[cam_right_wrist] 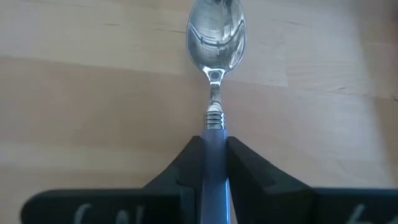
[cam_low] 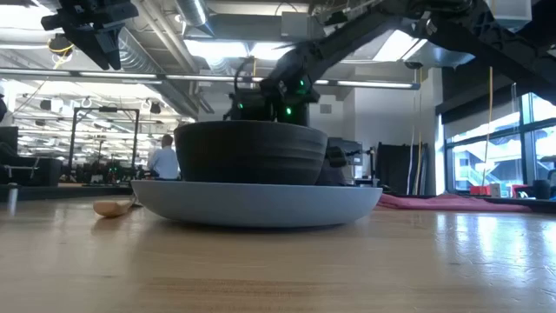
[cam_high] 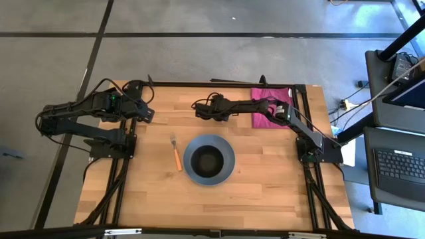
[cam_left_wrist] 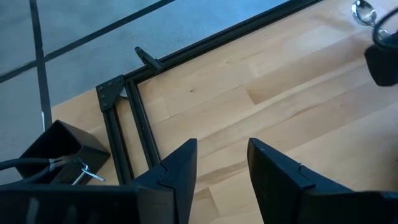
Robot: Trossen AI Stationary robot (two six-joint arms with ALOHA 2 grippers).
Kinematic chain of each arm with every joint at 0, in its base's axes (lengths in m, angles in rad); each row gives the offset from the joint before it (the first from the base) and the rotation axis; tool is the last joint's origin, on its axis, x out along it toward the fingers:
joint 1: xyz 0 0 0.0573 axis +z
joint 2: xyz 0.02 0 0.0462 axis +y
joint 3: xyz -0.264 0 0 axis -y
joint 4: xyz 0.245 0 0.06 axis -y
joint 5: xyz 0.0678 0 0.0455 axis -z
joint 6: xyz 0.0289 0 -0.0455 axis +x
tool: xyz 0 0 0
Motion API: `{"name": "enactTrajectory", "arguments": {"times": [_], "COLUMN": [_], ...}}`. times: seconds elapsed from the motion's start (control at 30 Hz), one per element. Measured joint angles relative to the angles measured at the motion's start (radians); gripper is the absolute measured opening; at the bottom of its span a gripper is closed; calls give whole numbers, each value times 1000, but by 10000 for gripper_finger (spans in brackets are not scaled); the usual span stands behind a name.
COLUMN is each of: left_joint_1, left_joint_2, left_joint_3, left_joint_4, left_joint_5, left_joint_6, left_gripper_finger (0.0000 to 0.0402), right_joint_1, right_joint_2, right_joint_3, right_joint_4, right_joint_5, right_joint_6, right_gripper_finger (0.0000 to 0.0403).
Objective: Set table place
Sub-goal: Put the blue spoon on top of the black bowl
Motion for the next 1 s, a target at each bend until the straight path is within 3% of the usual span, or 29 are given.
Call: {"name": "enactTrajectory", "arguments": {"times": [0.27,0.57,0.67,0.8,1.0], "left_joint_1": [0,0,0,0,0], "left_joint_2": [0,0,0,0,0], "left_joint_3": [0,0,0,0,0], "left_joint_4": [0,0,0,0,1], "left_joint_5": [0,-1,-2,-2,-26], "left_joint_6": [0,0,0,0,0], "left_gripper_finger": [135,135,135,135,135], "right_joint_1": [32,99,127,165,241], "right_joint_2": [-3,-5,-35,-92,-119], "right_joint_3": [133,420,452,434,451], "right_joint_4": [-110,-341,-387,-466,-573], "right_joint_5": [81,39,-56,-308,-549], "right_joint_6": [-52,-255,-289,-286,-298], "right_gripper_finger": [55,55,55,55,55]}}
